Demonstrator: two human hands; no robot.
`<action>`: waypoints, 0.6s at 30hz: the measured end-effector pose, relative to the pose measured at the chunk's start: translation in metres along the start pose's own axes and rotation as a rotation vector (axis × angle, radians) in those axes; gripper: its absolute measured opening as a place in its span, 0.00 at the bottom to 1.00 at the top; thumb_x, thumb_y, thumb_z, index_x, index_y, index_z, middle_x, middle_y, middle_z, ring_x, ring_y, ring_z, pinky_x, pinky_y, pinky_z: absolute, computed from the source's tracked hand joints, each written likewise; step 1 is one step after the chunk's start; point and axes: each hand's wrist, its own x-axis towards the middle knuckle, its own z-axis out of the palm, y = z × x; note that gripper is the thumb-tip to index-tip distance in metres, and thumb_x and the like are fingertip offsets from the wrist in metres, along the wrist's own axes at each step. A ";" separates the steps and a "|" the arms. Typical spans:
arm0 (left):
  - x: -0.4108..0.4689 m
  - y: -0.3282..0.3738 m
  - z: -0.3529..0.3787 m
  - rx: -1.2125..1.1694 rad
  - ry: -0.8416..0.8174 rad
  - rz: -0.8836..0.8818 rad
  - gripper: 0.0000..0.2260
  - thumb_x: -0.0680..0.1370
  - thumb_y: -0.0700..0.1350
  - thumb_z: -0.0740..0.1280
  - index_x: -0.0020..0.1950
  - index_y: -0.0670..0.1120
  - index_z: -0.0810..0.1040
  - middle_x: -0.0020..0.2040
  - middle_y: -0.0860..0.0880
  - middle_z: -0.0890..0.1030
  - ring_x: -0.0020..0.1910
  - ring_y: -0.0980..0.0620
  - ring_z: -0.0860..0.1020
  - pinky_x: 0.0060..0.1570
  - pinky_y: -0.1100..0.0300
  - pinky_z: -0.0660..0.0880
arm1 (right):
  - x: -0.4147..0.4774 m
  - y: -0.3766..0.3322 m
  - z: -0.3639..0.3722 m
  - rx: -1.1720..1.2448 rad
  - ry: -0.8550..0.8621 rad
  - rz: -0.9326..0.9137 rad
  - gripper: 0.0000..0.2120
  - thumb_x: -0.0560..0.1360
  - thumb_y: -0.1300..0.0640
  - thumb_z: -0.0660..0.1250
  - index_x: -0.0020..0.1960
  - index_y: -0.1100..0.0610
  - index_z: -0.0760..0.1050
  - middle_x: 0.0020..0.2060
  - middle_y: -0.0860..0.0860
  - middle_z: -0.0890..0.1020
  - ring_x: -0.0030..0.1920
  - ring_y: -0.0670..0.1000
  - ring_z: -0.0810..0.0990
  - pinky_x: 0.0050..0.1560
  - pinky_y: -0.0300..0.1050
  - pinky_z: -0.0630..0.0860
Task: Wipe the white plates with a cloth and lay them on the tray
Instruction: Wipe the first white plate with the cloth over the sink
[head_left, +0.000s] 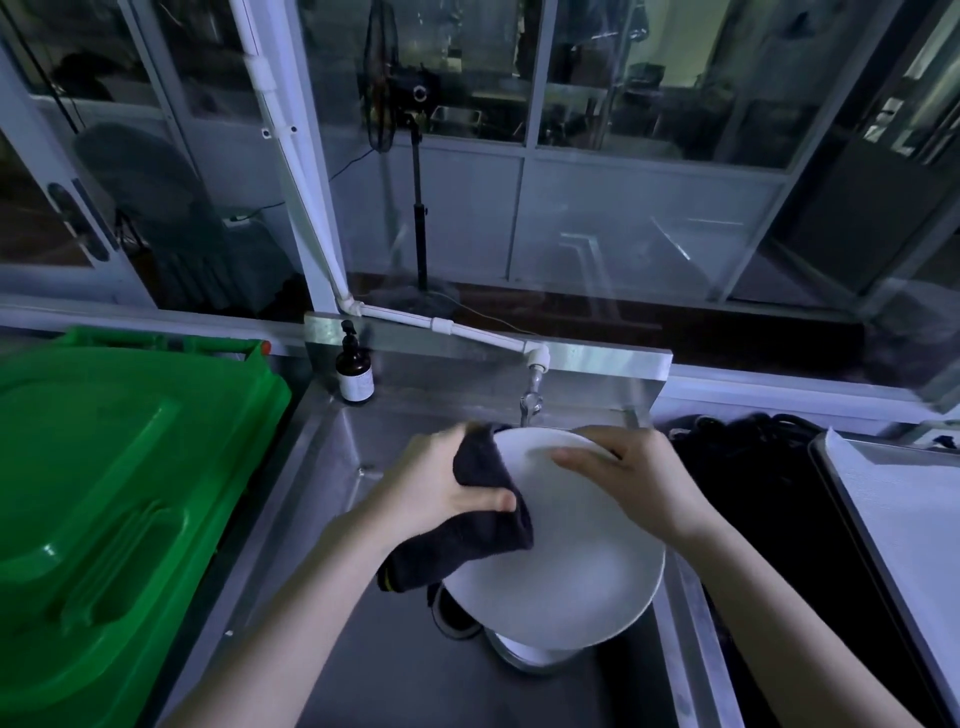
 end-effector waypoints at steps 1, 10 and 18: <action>-0.004 -0.004 0.000 -0.065 -0.004 -0.007 0.28 0.62 0.60 0.79 0.57 0.69 0.69 0.52 0.65 0.80 0.52 0.70 0.76 0.47 0.78 0.69 | -0.001 0.004 -0.003 0.066 0.065 0.036 0.12 0.75 0.50 0.73 0.36 0.56 0.81 0.28 0.53 0.77 0.29 0.42 0.71 0.31 0.40 0.68; -0.009 0.000 0.001 -0.301 0.150 -0.005 0.22 0.74 0.46 0.74 0.64 0.58 0.69 0.55 0.60 0.80 0.53 0.73 0.76 0.48 0.78 0.68 | -0.003 0.012 -0.017 0.246 0.189 0.092 0.23 0.76 0.46 0.71 0.41 0.68 0.77 0.30 0.53 0.74 0.32 0.49 0.72 0.34 0.45 0.67; 0.002 0.011 -0.003 -0.131 0.044 0.100 0.20 0.69 0.50 0.79 0.55 0.65 0.75 0.52 0.63 0.82 0.53 0.67 0.78 0.49 0.73 0.71 | -0.003 0.003 -0.005 0.169 0.013 0.046 0.12 0.76 0.51 0.72 0.38 0.57 0.81 0.28 0.46 0.75 0.31 0.43 0.71 0.32 0.41 0.68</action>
